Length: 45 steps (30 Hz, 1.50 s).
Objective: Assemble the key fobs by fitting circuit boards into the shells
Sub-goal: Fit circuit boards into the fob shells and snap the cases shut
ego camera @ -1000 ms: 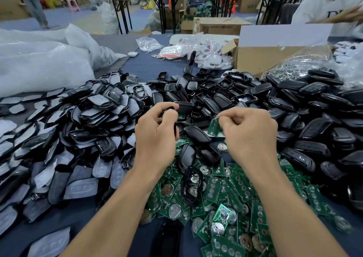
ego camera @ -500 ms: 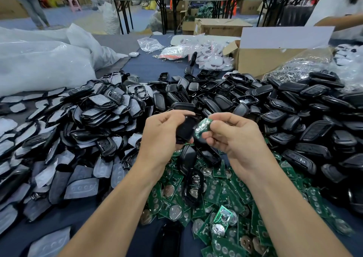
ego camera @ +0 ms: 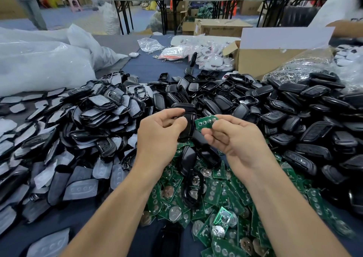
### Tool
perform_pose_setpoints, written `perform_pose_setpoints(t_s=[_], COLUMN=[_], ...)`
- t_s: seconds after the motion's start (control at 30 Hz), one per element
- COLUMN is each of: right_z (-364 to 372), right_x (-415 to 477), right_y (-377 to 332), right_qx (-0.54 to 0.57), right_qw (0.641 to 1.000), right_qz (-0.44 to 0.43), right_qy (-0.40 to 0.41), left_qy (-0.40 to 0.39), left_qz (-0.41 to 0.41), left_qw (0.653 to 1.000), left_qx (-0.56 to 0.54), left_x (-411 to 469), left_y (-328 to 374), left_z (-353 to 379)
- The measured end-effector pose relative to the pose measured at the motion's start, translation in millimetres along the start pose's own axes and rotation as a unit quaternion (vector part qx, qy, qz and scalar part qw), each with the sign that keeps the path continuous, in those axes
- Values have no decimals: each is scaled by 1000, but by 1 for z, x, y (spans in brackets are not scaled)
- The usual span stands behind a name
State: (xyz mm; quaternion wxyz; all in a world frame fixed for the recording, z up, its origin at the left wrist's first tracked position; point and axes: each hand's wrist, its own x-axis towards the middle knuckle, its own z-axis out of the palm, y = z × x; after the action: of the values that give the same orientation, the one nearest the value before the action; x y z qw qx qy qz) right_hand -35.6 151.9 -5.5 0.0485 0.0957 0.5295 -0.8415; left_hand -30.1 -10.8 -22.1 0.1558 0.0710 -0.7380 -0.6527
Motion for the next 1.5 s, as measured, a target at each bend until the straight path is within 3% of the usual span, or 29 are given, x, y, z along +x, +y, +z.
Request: perform_pose_setpoints(t_s=[0.2,0.43,0.57,0.73,0.9,1.03,1.27,1.5], right_z=[6,6,4,-3,-2,-1,-2,1], right_x=[-3,1,5,3,1,-1,-2,-1], right_y=[6,8,10,8,7,6,2,9], right_qx=[-116,-93,-133,-266,-364,-381,-349,-392], right_qw=[991,993,986,940,892,884,908,880], right_qz=[-67,-65,-99,-212,-265,-267,-229,-257], right_qy=[21,36,27,37,41,48,33,72], left_qy=[-35,-123,-109,-57,-68,-104,-104,-107], left_qz=[-14,-13,-11,-22,-22,-23,-18,-10], left_qw=[999,985,987,995,996,993,994,994], left_qx=[-38,-118,-120,-74,-57,-58,-30,-37], left_x=[-2,-4,-2,0,1,0,0,-1], left_y=[5,8,8,2,1,2,1,2], left_z=[1,1,1,1,1,2,2,3])
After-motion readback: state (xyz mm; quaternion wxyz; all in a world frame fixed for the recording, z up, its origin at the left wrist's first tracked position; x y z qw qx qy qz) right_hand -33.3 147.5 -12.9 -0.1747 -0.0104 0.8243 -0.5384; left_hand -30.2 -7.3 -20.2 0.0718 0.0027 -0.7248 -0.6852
